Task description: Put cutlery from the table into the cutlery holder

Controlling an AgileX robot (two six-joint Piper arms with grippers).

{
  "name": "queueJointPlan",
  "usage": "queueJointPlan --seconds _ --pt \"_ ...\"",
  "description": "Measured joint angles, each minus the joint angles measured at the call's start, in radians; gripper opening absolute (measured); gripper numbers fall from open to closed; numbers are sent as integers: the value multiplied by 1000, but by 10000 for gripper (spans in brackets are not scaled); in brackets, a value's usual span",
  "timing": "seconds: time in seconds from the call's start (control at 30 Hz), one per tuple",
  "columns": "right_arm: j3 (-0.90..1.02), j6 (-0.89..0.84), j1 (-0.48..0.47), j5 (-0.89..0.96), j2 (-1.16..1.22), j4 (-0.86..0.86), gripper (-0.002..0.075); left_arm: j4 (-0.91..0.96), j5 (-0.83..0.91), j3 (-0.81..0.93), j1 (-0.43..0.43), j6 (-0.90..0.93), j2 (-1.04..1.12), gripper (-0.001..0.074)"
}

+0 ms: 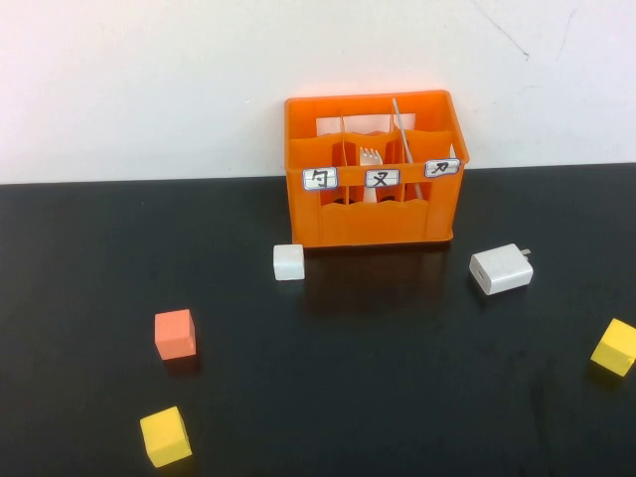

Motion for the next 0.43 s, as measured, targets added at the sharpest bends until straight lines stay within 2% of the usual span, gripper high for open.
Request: queueJointPlan --seconds 0.43 --pt "-2 39 -1 15 0 0 -2 0 0 0 0 0 0 -1"
